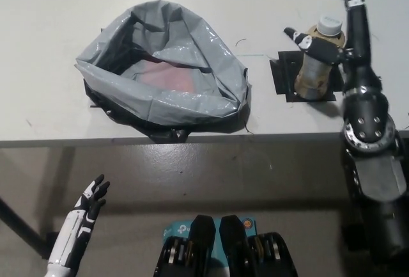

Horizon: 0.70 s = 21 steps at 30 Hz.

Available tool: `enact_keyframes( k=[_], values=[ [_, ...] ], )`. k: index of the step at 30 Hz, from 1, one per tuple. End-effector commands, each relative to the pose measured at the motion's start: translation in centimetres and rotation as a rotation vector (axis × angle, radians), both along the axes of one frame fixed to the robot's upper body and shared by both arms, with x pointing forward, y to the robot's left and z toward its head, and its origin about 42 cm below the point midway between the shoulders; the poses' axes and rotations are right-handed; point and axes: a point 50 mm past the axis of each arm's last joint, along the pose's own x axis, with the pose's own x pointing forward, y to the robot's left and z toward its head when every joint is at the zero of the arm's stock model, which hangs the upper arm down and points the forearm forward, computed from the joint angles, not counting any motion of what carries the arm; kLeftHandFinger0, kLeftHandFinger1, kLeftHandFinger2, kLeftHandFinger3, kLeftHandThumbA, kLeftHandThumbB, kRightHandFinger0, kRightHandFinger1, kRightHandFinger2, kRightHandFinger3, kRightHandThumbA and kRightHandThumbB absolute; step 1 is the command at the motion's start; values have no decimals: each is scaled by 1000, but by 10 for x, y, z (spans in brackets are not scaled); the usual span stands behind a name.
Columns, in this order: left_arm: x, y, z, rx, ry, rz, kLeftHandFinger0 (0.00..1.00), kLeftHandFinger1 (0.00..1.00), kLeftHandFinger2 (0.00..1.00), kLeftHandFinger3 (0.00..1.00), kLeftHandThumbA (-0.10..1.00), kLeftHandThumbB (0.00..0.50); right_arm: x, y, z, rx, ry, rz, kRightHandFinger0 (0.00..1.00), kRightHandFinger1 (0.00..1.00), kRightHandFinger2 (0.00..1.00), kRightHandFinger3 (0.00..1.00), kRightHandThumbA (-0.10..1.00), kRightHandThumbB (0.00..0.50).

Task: Use the right hand to pick up a bottle of protein shake and place it into a plastic bag on the left side

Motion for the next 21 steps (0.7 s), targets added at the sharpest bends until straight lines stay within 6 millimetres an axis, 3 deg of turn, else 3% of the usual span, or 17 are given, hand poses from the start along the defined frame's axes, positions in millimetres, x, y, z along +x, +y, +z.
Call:
enact_keyframes(
  k=[1, 6, 9, 13, 21],
  values=[
    [-4, 1, 14, 3, -92, -32, 1000, 1000, 1000, 1000, 1000, 259, 28, -5, 23, -45, 15, -53, 1000, 1000, 1000, 1000, 989, 403],
    [-5, 0, 16, 7, -99, -33, 1000, 1000, 1000, 1000, 1000, 282, 39, -19, 17, -74, 11, -81, 1000, 1000, 1000, 1000, 945, 373],
    [-5, 1, 15, 13, -101, -32, 1000, 1000, 1000, 1000, 1000, 274, 37, -26, 18, -73, 6, -100, 1000, 1000, 1000, 1000, 985, 393],
    [-2, -2, 13, -1, -92, -38, 1000, 1000, 1000, 1000, 1000, 288, 33, -35, 23, -115, -30, -138, 1000, 1000, 1000, 1000, 1000, 381],
    [-5, -2, 12, 0, -86, -39, 1000, 1000, 1000, 1000, 1000, 283, 28, -36, 23, -64, -22, -126, 1000, 1000, 1000, 1000, 1000, 410]
  ],
)
